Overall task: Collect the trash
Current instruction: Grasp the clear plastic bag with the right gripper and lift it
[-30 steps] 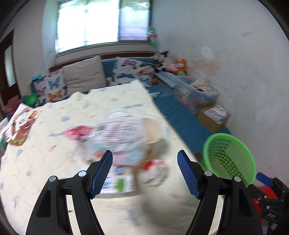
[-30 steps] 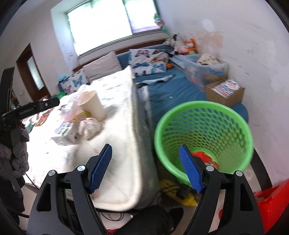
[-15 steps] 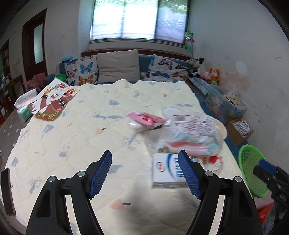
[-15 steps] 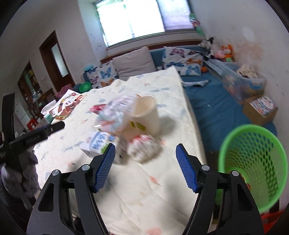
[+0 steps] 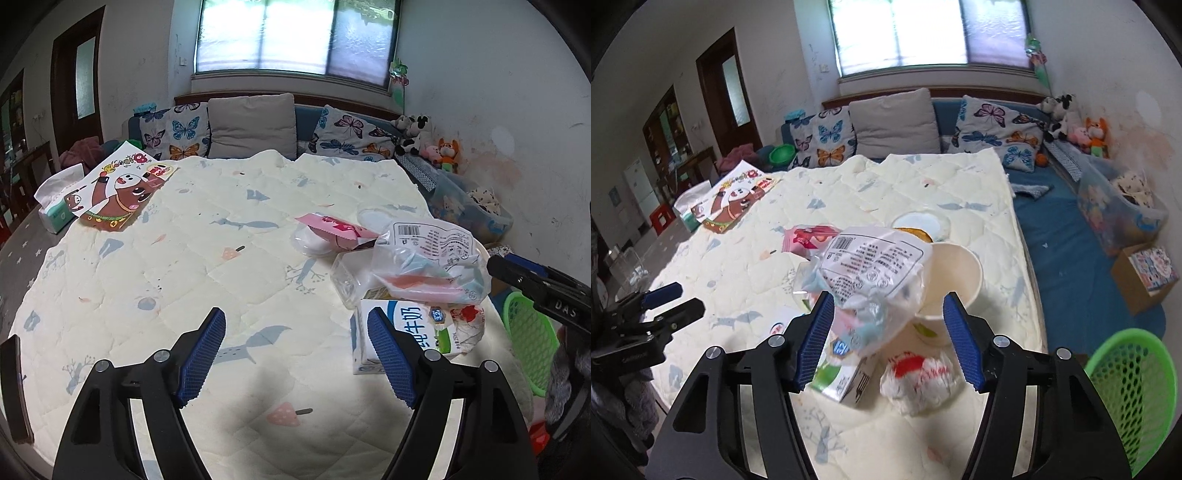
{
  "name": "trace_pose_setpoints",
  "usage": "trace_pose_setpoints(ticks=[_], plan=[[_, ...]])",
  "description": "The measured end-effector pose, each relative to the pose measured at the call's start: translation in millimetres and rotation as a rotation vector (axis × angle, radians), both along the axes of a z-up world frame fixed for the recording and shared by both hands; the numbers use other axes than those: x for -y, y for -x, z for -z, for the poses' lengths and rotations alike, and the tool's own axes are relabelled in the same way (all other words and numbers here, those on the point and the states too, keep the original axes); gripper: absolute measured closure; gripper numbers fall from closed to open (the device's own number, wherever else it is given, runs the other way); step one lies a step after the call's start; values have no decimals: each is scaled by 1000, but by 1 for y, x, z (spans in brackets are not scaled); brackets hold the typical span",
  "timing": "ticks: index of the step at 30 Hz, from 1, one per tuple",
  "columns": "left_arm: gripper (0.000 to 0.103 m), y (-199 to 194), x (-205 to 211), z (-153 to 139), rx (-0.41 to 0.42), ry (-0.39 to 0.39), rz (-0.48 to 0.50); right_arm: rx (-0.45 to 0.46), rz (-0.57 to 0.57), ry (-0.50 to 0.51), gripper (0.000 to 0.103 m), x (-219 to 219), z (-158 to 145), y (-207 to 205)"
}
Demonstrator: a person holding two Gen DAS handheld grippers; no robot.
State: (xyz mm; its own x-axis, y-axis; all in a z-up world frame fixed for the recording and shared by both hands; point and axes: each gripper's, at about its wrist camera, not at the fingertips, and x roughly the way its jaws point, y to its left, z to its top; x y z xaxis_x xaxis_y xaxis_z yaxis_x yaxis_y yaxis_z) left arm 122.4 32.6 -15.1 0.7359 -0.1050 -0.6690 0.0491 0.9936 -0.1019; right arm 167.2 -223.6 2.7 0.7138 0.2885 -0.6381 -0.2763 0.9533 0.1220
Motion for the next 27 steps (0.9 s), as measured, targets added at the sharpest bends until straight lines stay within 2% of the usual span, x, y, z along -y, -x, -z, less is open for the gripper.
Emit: trace_pose_setpoints(ticks=[9,11,13,18,21,27], plan=[[26,-5,6,7,-14,-15,51,-42,-15,39,41,-7,12,-20],[26,-6,9,8,-15,-19,69,-40,-23,55,44,-10,13,-21],[25,-6,13,9,-18,-24,97,-39,-27,63,53,-11,14,-22],[22,-6,27,12,-17,-58,195,-34,-32,43,64,-9,14,-21],[21,-5,36,15,-9,-93,257,-10,-22,27,67,-6,9,-14],[18,-11,45,19,-24,-76,388,45,4,4,68,4,-10,3]])
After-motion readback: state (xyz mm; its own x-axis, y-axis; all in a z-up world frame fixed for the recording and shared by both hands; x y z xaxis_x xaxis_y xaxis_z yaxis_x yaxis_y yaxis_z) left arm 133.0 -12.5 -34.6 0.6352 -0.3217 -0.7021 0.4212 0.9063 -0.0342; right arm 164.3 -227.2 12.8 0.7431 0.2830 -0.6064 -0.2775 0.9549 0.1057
